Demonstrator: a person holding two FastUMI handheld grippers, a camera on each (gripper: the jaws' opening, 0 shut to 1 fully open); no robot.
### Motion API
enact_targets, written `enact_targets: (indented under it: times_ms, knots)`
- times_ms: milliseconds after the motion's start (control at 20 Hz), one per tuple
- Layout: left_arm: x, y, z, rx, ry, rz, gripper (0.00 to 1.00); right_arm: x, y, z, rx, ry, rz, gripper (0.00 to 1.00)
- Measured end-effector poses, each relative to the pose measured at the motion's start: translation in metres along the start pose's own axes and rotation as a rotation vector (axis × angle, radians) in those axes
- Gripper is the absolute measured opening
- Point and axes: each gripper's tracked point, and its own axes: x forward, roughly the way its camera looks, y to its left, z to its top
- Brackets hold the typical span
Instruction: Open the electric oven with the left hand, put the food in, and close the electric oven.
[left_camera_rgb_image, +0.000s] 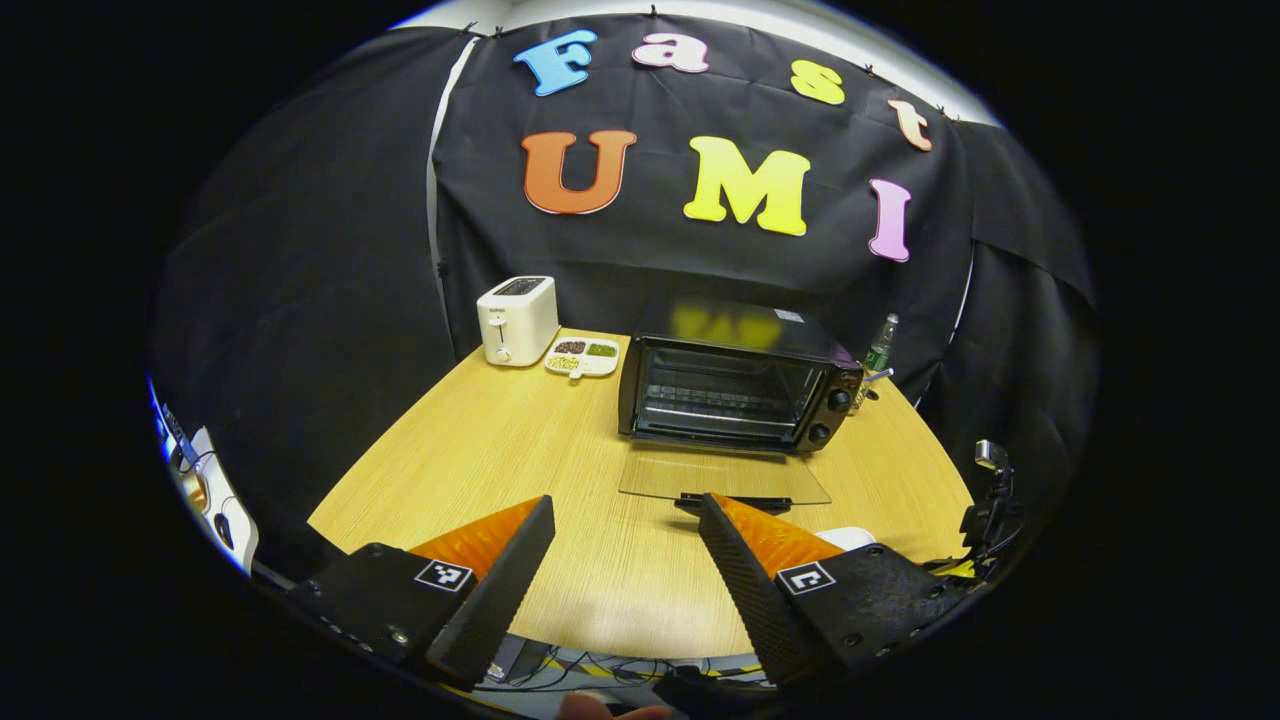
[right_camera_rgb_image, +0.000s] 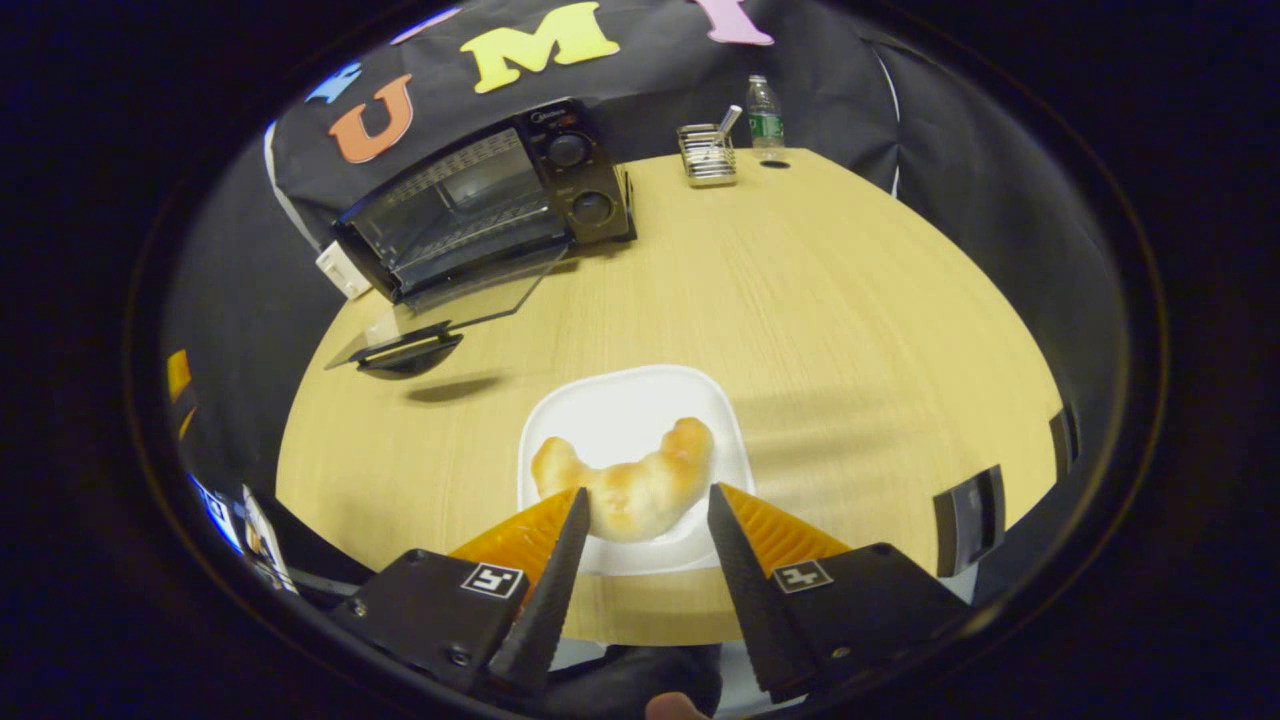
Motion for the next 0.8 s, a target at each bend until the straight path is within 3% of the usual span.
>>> enact_targets:
  times_ms: [50,300,400,450,500,800]
  knots:
    - [0.0,0.0,0.0,0.004,0.004,0.001,0.95,0.003,0.002,-0.002,0.024,0.008,0.022,0.7]
    - [-0.009,-0.005,-0.006,0.015,0.018,-0.017,0.95,0.012,0.003,-0.002,0.003,-0.009,0.022,0.39]
    - [-0.01,-0.01,-0.006,0.028,0.016,-0.033,0.95,0.013,0.005,0.0,-0.001,-0.018,0.021,0.25]
    - [-0.012,-0.011,-0.004,0.033,0.013,-0.037,0.95,0.012,0.006,0.001,0.011,-0.021,0.023,0.11]
    - [-0.014,-0.011,-0.002,0.035,0.007,-0.038,0.95,0.012,0.006,0.001,0.028,-0.021,0.028,0.07]
    - [-0.019,-0.004,0.004,0.014,-0.028,-0.047,0.95,-0.026,0.016,0.016,0.197,-0.059,0.075,0.06]
